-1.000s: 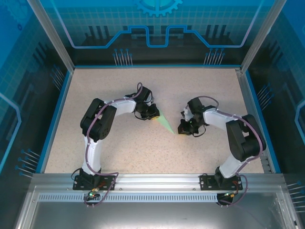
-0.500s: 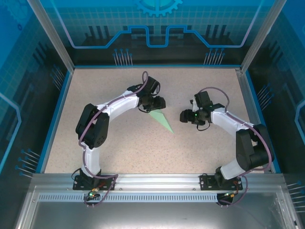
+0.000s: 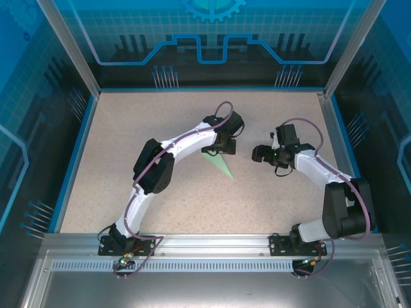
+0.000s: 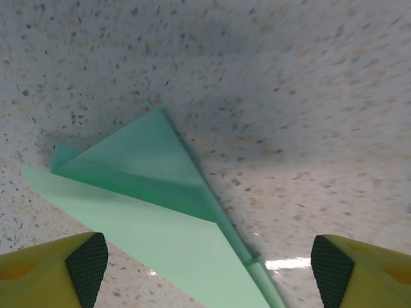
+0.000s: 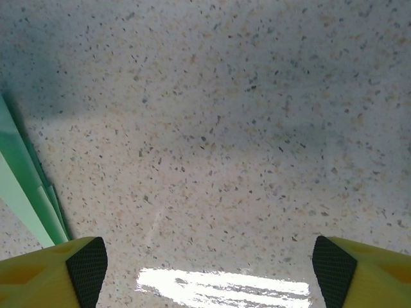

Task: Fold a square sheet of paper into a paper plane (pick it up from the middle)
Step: Turn over a paper plane at the center of the table.

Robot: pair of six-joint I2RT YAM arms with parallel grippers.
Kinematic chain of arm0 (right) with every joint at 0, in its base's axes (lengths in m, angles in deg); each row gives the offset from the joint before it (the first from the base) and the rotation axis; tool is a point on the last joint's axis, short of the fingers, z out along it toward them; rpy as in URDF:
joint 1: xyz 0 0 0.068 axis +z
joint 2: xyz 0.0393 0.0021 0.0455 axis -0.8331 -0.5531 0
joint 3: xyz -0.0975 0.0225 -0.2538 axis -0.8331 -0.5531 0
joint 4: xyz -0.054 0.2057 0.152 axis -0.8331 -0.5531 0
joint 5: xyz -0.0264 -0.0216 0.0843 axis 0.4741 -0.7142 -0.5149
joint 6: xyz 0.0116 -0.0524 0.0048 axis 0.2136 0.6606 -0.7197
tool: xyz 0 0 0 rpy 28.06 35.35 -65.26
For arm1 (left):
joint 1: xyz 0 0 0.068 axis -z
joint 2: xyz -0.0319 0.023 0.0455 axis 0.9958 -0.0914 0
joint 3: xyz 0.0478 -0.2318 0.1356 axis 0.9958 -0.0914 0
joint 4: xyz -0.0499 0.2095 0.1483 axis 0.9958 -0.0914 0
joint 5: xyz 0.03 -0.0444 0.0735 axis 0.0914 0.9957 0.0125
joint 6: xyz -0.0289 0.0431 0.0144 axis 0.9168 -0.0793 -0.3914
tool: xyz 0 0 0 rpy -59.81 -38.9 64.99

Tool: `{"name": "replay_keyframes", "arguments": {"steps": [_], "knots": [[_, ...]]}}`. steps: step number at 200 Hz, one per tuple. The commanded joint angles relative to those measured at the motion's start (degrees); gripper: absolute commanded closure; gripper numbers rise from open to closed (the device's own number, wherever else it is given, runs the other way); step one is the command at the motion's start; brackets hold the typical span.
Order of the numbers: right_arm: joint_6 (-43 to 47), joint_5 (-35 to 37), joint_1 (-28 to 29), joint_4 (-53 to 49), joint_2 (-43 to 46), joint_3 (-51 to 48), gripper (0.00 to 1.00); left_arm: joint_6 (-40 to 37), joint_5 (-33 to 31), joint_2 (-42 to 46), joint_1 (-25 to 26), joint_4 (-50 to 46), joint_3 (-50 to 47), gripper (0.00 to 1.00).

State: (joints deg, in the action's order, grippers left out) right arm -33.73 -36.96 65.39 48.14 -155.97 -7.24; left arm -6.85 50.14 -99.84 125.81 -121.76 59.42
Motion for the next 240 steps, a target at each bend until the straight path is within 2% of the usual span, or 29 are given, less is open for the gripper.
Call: {"name": "replay_keyframes", "arguments": {"steps": [1, 27, 82, 110, 166, 198, 240], "knots": [[0.6, -1.4, -0.8, 0.7, 1.3, -0.3, 0.11, -1.8, -2.9, -2.1, 0.0, -5.3, 3.3, 0.13], [0.5, -1.6, -1.0, 0.5, 1.3, -0.3, 0.07, -2.6, -3.7, -4.0, -0.1, -6.9, 4.0, 0.13], [0.2, -1.7, -1.1, 0.1, 0.5, 0.1, 0.07, -2.7, -4.3, -5.0, -0.1, -9.5, 4.6, 0.14], [0.0, -2.2, -1.1, 0.0, -0.2, 0.3, 0.08, -0.9, -4.6, -2.3, -0.1, -9.9, 3.1, 0.22], [0.0, -2.8, -1.1, 0.4, -1.3, 0.3, 0.08, 4.5, -1.4, 7.2, 0.0, -1.0, -8.9, 0.38], [-0.1, -3.4, -1.1, 0.5, -2.1, 0.6, 0.08, 7.0, 1.0, 7.5, -0.2, 3.0, -11.7, 0.50], [-0.1, -3.5, -1.1, 0.4, -2.3, 0.7, 0.08, 8.5, 3.9, 6.2, -0.2, 5.6, -12.7, 0.57]]}}
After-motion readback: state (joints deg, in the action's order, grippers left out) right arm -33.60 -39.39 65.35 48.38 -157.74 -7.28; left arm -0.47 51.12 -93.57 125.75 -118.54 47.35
